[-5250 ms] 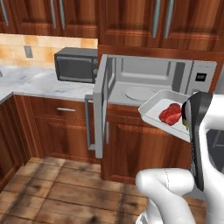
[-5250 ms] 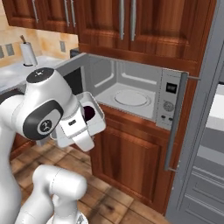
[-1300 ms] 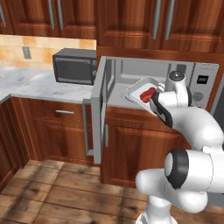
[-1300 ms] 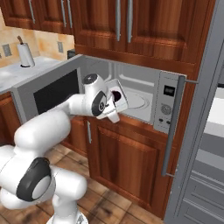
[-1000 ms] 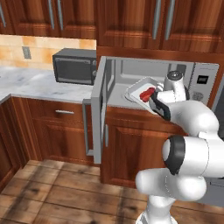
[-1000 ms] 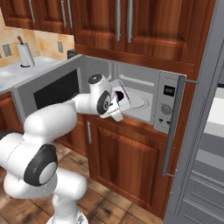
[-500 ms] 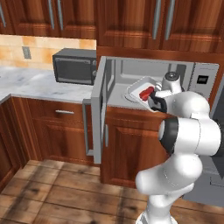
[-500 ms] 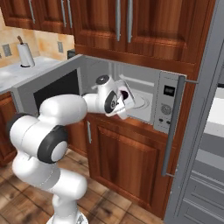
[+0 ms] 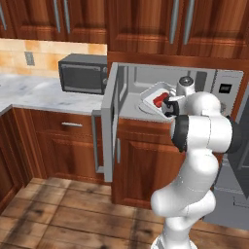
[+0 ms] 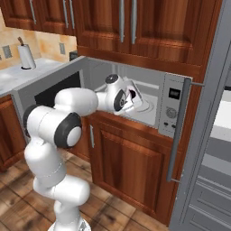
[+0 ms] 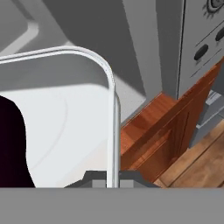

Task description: Place the tupperware containing the steak and eggplant meal in the microwave. Close the microwave door and press the start button to reheat the meal.

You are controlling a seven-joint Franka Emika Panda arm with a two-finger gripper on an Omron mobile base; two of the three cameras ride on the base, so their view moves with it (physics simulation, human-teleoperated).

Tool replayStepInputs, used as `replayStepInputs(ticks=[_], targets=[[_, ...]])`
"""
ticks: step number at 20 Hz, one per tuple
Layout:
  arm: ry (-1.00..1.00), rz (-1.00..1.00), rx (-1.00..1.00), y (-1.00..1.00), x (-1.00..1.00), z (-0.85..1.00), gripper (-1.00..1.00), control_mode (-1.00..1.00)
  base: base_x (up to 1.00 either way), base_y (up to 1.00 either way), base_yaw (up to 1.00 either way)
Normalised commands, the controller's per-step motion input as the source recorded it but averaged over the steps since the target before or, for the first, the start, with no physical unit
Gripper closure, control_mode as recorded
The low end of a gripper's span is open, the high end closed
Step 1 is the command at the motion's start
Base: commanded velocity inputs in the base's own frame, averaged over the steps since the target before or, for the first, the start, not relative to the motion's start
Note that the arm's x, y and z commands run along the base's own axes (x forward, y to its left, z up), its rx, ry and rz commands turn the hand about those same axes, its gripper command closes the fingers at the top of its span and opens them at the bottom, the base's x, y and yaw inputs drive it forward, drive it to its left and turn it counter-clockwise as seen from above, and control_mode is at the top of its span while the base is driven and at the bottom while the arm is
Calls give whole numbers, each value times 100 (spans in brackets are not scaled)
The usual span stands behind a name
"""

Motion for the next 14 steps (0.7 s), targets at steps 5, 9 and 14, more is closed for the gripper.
replayStepInputs(ticks=[5, 9, 14], targets=[[0, 0, 0, -4, 52, -16, 100, -100, 0, 0, 0], [0, 0, 0, -3, 46, -32, 100, -100, 0, 0, 0], [0, 0, 0, -8, 47, -25, 100, -100, 0, 0, 0]])
